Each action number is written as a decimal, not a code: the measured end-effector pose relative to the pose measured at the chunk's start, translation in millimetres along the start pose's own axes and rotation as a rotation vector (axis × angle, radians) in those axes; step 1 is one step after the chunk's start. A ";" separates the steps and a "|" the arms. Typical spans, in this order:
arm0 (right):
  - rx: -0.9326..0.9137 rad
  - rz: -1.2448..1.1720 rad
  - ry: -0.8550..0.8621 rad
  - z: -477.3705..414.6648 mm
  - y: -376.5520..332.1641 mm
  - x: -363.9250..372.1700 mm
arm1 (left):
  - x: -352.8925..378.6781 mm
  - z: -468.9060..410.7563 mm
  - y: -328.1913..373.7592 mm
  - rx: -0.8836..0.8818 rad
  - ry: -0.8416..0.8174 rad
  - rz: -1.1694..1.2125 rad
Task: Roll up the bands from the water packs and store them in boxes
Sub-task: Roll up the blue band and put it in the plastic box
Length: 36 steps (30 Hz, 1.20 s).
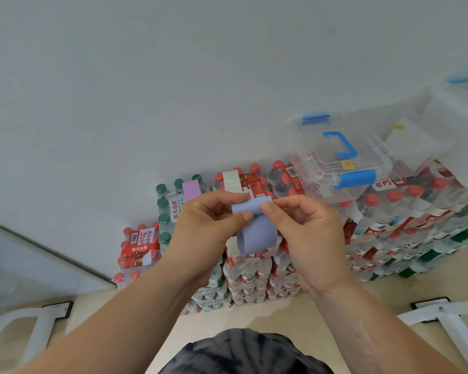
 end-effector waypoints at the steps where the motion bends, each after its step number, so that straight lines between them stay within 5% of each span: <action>1: -0.008 0.015 0.006 -0.1 0.5 0.5 | 0.2 0.3 -0.3 0.006 -0.005 -0.005; 24: 0.072 -0.052 0.074 -0.9 12.9 -4.7 | 8.2 -3.2 -4.3 -0.009 0.002 -0.088; 36: 0.039 0.037 0.025 -5.7 11.1 -10.9 | 11.4 -5.7 -14.3 -0.246 -0.077 0.209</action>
Point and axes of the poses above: each hand's wrist, its own z-axis away from the middle knuckle, its own x-axis out of the palm, y = z × x, the point moved 4 cm from there along -z, towards the middle knuckle, and after that the axes turned 2 degrees about y, right-handed, at the moved point
